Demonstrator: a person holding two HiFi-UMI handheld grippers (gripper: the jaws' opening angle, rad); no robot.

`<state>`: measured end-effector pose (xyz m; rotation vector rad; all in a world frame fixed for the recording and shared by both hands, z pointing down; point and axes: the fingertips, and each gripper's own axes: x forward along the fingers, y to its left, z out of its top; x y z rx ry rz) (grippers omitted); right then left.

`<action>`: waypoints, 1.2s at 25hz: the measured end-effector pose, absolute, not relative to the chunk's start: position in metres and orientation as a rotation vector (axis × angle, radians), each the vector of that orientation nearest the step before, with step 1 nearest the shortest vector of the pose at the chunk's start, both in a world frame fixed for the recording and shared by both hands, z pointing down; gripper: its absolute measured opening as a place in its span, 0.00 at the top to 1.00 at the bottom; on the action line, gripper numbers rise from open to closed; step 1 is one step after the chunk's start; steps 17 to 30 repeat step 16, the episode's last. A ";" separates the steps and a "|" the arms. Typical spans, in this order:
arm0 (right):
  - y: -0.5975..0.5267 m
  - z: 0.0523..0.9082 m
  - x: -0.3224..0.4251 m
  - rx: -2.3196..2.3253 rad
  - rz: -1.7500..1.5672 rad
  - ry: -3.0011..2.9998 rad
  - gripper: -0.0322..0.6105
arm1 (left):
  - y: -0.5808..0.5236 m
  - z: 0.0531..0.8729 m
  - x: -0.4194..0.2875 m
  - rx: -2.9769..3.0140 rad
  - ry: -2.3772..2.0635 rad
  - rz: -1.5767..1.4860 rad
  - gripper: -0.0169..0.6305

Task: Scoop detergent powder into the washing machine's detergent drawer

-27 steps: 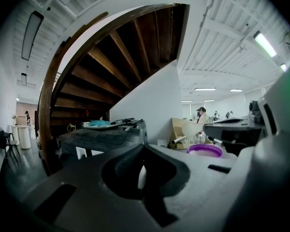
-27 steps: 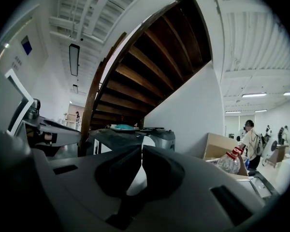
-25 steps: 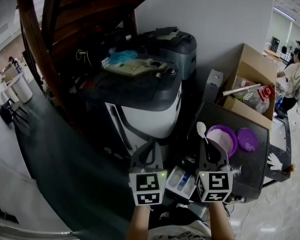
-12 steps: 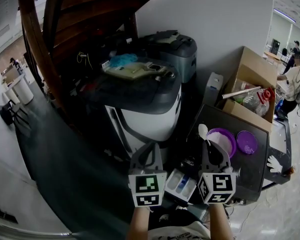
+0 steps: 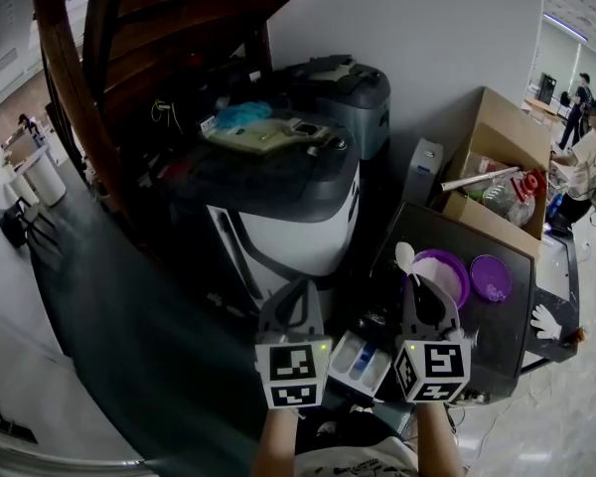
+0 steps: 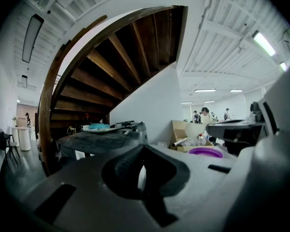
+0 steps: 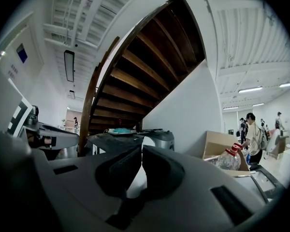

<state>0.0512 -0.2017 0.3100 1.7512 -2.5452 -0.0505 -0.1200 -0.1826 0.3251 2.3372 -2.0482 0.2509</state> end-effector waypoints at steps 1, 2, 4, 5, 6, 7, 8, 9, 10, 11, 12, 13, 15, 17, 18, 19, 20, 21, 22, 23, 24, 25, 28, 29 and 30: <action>-0.202 0.310 0.051 1.751 -0.051 -2.546 0.92 | -0.182 0.325 -0.120 2.337 -2.048 0.249 0.97; -0.202 0.310 0.051 1.750 -0.053 -2.547 0.92 | -0.182 0.325 -0.120 2.336 -2.047 0.247 0.97; -0.202 0.309 0.049 1.747 -0.056 -2.549 0.92 | -0.183 0.325 -0.122 2.333 -2.048 0.245 0.97; -0.202 0.308 0.049 1.745 -0.057 -2.550 0.92 | -0.183 0.325 -0.122 2.333 -2.049 0.247 0.97; -0.201 0.308 0.049 1.743 -0.056 -2.551 0.92 | -0.182 0.325 -0.122 2.334 -2.049 0.249 0.97; -0.201 0.308 0.048 1.742 -0.055 -2.552 0.92 | -0.182 0.324 -0.122 2.335 -2.049 0.249 0.97; -0.201 0.308 0.048 1.742 -0.053 -2.552 0.92 | -0.182 0.323 -0.122 2.336 -2.049 0.248 0.97; -0.200 0.308 0.048 1.742 -0.050 -2.552 0.92 | -0.181 0.323 -0.122 2.336 -2.050 0.247 0.97; -0.200 0.307 0.048 1.743 -0.048 -2.553 0.92 | -0.181 0.322 -0.122 2.337 -2.050 0.245 0.97; -0.200 0.307 0.048 1.744 -0.046 -2.554 0.92 | -0.181 0.321 -0.122 2.338 -2.050 0.243 0.97; -0.201 0.306 0.048 1.744 -0.046 -2.555 0.92 | -0.181 0.320 -0.122 2.338 -2.050 0.241 0.97; -0.200 0.306 0.047 1.745 -0.046 -2.557 0.92 | -0.181 0.320 -0.122 2.339 -2.051 0.240 0.97; -0.200 0.305 0.047 1.745 -0.046 -2.559 0.92 | -0.181 0.319 -0.123 2.340 -2.052 0.236 0.97; -0.200 0.305 0.046 1.744 -0.046 -2.560 0.92 | -0.181 0.318 -0.123 2.340 -2.053 0.234 0.97; -0.200 0.305 0.046 1.744 -0.046 -2.560 0.92 | -0.181 0.318 -0.123 2.340 -2.053 0.234 0.97; -0.200 0.305 0.046 1.744 -0.046 -2.560 0.92 | -0.181 0.318 -0.123 2.340 -2.053 0.234 0.97; -0.200 0.305 0.046 1.744 -0.046 -2.560 0.92 | -0.181 0.318 -0.123 2.340 -2.053 0.234 0.97; -0.200 0.305 0.046 1.744 -0.046 -2.560 0.92 | -0.181 0.318 -0.123 2.340 -2.053 0.234 0.97; -0.200 0.305 0.046 1.744 -0.046 -2.560 0.92 | -0.181 0.318 -0.123 2.340 -2.053 0.234 0.97; -0.200 0.305 0.046 1.744 -0.046 -2.560 0.92 | -0.181 0.318 -0.123 2.340 -2.053 0.234 0.97; -0.200 0.305 0.046 1.744 -0.046 -2.560 0.92 | -0.181 0.318 -0.123 2.340 -2.053 0.234 0.97; -0.200 0.305 0.046 1.744 -0.046 -2.560 0.92 | -0.181 0.318 -0.123 2.340 -2.053 0.234 0.97; -0.200 0.305 0.046 1.744 -0.046 -2.560 0.92 | -0.181 0.318 -0.123 2.340 -2.053 0.234 0.97; -0.200 0.305 0.046 1.744 -0.046 -2.560 0.92 | -0.181 0.318 -0.123 2.340 -2.053 0.234 0.97; -0.200 0.305 0.046 1.744 -0.046 -2.560 0.92 | -0.181 0.318 -0.123 2.340 -2.053 0.234 0.97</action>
